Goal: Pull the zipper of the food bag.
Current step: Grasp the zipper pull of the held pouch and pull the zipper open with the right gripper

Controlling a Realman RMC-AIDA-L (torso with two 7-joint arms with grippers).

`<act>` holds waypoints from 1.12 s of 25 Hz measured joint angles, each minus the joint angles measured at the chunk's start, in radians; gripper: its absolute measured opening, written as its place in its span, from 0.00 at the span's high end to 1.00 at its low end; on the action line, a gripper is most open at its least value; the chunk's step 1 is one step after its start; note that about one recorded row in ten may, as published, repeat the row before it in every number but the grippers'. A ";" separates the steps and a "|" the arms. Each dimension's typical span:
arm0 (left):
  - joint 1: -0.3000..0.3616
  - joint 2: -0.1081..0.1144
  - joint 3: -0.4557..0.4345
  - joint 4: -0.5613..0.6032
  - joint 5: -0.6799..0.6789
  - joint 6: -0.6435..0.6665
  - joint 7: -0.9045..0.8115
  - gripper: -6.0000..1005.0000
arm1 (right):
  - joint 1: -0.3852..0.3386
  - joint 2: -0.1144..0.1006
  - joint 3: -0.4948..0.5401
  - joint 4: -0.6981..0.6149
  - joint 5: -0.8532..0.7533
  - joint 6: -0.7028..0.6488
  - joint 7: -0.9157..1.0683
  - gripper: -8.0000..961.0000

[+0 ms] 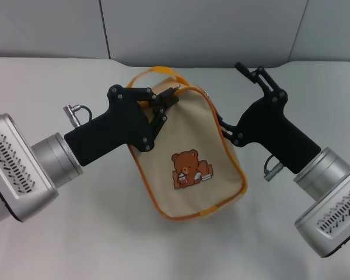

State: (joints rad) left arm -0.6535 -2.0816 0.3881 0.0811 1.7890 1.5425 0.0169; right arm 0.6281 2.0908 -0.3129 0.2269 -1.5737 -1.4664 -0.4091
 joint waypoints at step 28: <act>-0.002 0.000 0.005 -0.003 0.002 0.002 -0.007 0.94 | -0.028 0.002 0.019 0.022 -0.071 0.022 -0.060 0.87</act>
State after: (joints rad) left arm -0.6553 -2.0815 0.3928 0.0782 1.7915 1.5442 0.0095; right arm 0.5997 2.0924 -0.2936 0.2490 -1.6445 -1.4445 -0.4688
